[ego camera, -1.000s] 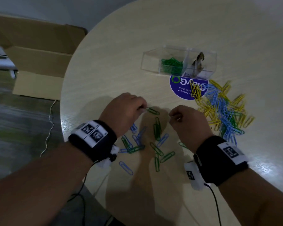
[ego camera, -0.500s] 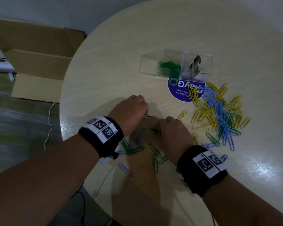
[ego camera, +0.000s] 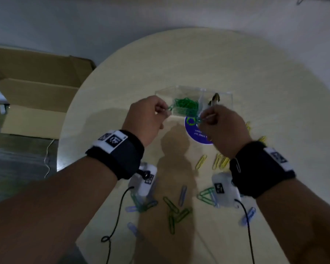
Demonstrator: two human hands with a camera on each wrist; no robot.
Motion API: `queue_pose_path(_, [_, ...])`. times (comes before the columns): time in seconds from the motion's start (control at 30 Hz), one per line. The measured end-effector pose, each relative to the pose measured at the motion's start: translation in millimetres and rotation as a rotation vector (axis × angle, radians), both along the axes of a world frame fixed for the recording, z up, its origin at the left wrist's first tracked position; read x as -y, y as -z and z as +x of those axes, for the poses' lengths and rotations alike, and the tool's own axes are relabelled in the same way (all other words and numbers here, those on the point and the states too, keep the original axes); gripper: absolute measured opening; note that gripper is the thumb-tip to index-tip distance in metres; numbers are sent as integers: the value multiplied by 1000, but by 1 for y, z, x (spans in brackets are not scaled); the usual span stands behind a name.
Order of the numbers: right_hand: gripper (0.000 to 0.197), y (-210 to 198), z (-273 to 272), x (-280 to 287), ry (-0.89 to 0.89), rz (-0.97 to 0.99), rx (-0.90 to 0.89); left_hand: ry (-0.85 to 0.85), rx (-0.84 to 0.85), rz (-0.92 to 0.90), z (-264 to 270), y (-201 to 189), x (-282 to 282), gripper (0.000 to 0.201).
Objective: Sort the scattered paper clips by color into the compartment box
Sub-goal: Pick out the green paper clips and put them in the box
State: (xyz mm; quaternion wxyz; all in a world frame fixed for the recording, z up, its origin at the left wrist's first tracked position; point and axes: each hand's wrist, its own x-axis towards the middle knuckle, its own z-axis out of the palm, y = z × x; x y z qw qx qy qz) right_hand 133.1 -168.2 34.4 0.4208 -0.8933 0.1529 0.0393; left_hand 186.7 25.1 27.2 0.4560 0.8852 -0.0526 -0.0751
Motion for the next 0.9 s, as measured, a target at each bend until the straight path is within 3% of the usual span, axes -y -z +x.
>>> queue_pose_path(0.17, [13,-7,64,9,33,-99,-2,-81,30,-25,46,10,38,7])
queue_pose_path(0.33, [24,-2,70,9,-13,-129,-4,-95,10,-73,46,24,44,28])
queue_pose_path(0.43, [22,-7,34,16,34,-160,102,-17,133,51,23,17,27,22])
queue_pose_path(0.5, [20,-5,-10,19,-31,-240,84,150,199,181,-11,10,10,18])
queue_pose_path(0.6, [21,9,-92,18,-243,-304,77,511,217,259,-84,11,-20,16])
queue_pose_path(0.7, [46,31,-165,13,-521,-398,-30,810,259,381,-160,27,-43,21])
queue_pose_path(0.8, [80,50,-203,10,-699,-474,-183,841,209,527,-206,45,-57,40])
queue_pose_path(0.9, [91,60,-198,10,-710,-525,-169,761,171,621,-213,56,-63,51])
